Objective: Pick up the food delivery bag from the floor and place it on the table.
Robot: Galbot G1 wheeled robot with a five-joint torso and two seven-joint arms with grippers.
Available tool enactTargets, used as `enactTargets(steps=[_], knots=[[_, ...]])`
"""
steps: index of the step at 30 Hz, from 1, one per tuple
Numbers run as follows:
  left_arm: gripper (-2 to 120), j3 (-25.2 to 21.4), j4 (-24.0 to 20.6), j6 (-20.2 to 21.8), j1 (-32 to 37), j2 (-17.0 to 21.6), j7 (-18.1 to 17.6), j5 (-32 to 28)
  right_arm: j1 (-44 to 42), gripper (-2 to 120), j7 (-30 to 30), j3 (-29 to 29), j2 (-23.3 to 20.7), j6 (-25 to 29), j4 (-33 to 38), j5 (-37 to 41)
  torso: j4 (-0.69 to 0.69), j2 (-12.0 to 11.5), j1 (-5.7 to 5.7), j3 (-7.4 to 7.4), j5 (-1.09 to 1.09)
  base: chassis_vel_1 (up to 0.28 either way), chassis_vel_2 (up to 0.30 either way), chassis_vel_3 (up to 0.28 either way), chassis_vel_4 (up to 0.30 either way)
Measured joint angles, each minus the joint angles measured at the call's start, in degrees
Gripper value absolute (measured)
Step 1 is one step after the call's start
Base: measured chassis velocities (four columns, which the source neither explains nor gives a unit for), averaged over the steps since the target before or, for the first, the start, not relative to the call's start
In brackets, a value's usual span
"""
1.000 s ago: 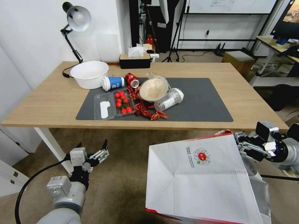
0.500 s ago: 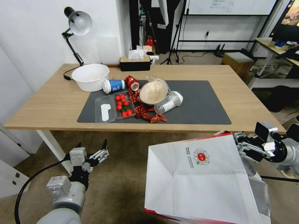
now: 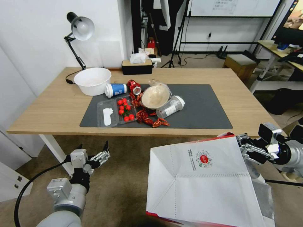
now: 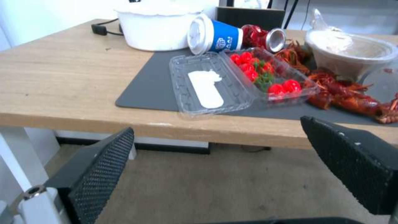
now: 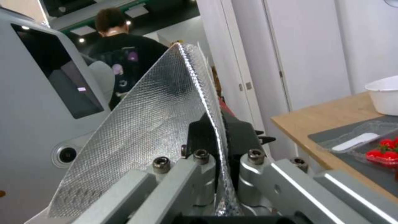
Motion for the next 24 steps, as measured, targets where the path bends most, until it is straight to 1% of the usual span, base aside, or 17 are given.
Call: enactTargets(steps=[3, 7, 17, 21, 23, 24], knots=[[100, -0.2, 0.09, -0.41, 0.03, 0.01, 1.01, 0.06, 0.0, 0, 0.06, 0.0, 0.0, 0.01, -0.01, 0.03, 0.0, 1.12, 0.49, 0.64, 0.0, 0.0, 0.0, 0.0, 0.0], [100, -0.22, 0.09, -0.49, 0.12, 0.03, 1.24, 0.06, -0.03, 0, 0.09, 0.02, -0.14, 0.04, -0.04, 0.12, 0.0, 1.6, 0.69, 0.93, 0.0, 0.0, 0.0, 0.0, 0.0], [100, -0.25, -0.07, -0.67, 0.43, -0.04, 1.23, 0.33, 0.01, 0, 0.94, 0.12, -0.35, 0.51, -0.13, 0.55, 0.0, 1.56, 0.69, 0.91, 0.0, 0.0, 0.0, 0.0, 0.0], [100, -0.35, -0.09, -0.8, 0.49, -0.07, 1.42, 0.66, -0.02, 0, 2.27, 0.26, -0.36, 1.27, -0.05, 0.93, 0.0, 1.43, 0.62, 0.83, 0.0, 0.0, 0.0, 0.0, 0.0], [100, -0.36, -0.11, -0.9, 0.54, -0.16, 1.74, 0.94, -0.23, 0, 4.38, 0.47, -0.46, 2.44, 0.59, 1.67, 0.0, 1.35, 0.58, 0.79, 0.01, 0.0, 0.0, 0.0, 0.0], [100, -0.36, -0.11, -0.9, 0.54, -0.16, 1.74, 0.94, -0.23, 0, 4.38, 0.47, -0.46, 2.44, 0.59, 1.67, 0.0, 1.35, 0.58, 0.79, 0.01, 0.0, 0.0, 0.0, 0.0]])
